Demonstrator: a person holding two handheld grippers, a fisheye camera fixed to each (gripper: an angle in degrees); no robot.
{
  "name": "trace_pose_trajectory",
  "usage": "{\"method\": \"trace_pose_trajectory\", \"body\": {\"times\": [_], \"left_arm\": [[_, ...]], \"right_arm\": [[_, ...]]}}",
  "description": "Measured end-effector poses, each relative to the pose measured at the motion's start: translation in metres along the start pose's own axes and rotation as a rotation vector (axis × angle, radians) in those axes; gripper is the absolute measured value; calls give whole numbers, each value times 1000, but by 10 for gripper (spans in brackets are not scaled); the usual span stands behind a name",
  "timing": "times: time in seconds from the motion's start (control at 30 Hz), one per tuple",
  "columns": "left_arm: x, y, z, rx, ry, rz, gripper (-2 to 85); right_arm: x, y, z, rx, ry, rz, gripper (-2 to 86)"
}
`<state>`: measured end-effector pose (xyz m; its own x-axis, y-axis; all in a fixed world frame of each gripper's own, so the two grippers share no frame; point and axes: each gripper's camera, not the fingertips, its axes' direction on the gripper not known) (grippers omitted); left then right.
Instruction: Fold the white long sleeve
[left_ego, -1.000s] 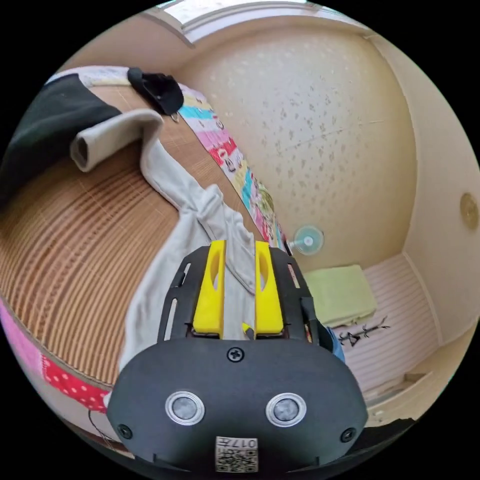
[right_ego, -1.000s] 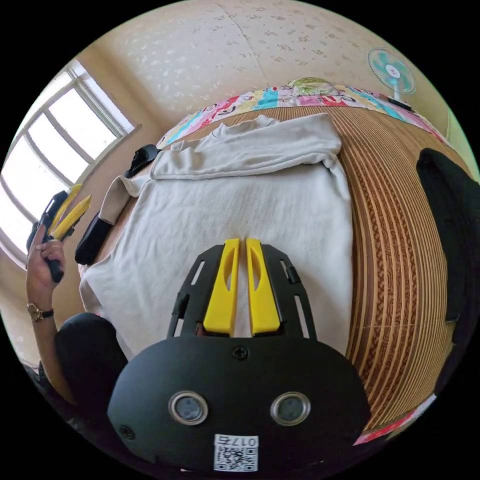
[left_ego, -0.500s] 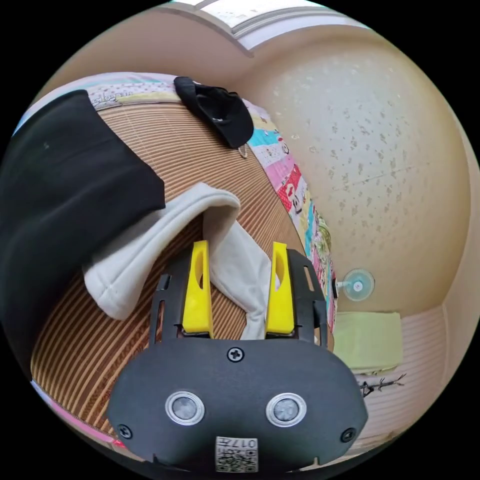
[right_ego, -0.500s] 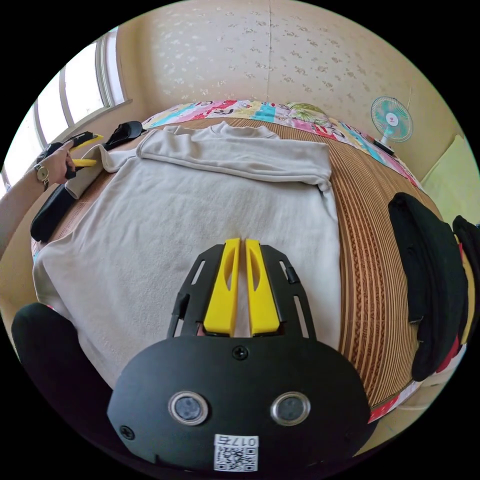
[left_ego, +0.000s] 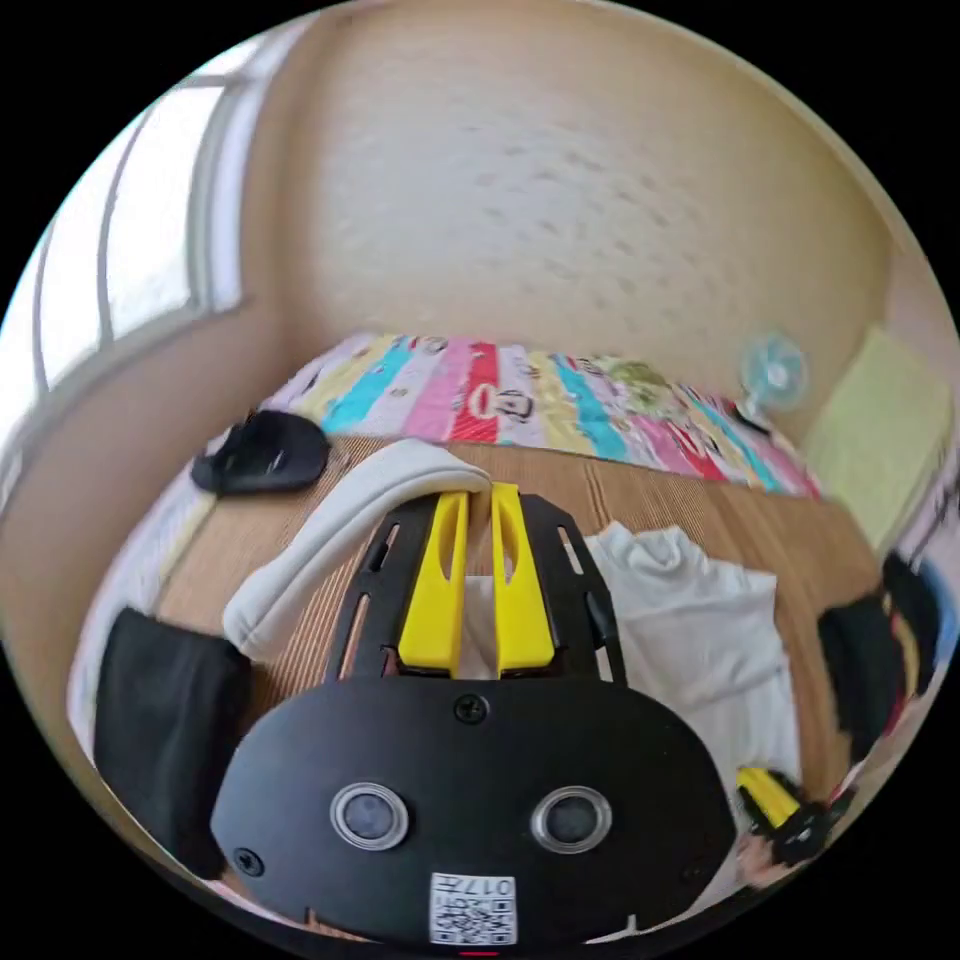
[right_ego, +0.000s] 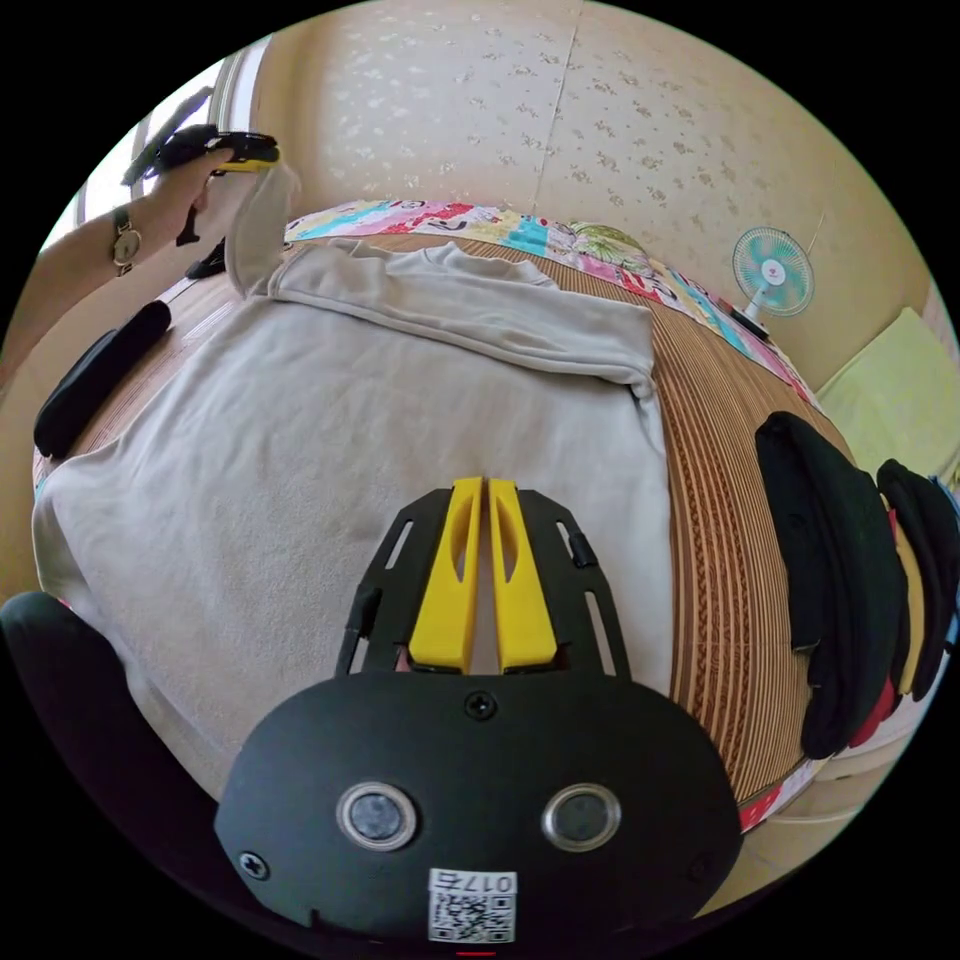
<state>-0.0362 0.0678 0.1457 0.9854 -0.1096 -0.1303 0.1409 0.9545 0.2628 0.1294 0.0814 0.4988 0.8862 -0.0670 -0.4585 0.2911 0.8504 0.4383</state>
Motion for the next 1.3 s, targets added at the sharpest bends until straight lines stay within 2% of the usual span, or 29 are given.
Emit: {"method": "trace_pose_trajectory", "body": {"times": [0.07,0.1,0.13,0.17,0.23,0.27,0.33,0.5,0.87,0.93,1.03,1.1,1.17,1.3], "left_arm": [[86,3,2,-26,75,153,44],[145,13,18,-105,105,257,43],[206,30,49,-260,91,392,42],[234,42,68,-340,59,459,41],[313,105,132,-557,-179,663,38],[324,119,140,-558,-250,697,37],[354,155,139,-434,-375,779,31],[355,177,123,-402,-343,754,31],[355,190,64,-59,-227,758,48],[360,179,57,-20,-128,749,50],[375,165,81,-100,11,755,85],[381,161,107,-137,11,726,105],[383,157,136,-181,-6,693,105],[379,156,208,-337,-207,709,49]], "right_arm": [[-2,-1,1,-2,4,-3,9],[-3,-2,1,-3,5,-3,8],[-4,-3,1,-3,3,-1,8],[-4,-3,1,-3,2,0,8],[-5,-5,2,-3,-1,4,7],[-6,-5,2,-3,0,4,7],[-7,-6,2,-3,2,4,6],[-10,-9,3,0,3,9,5],[-14,-17,2,2,4,12,3],[-15,-19,1,3,7,12,3],[-15,-21,0,2,7,11,3],[-14,-23,-1,3,3,13,3],[-13,-25,-1,3,0,15,3],[-10,-28,-3,7,-7,21,3]]}}
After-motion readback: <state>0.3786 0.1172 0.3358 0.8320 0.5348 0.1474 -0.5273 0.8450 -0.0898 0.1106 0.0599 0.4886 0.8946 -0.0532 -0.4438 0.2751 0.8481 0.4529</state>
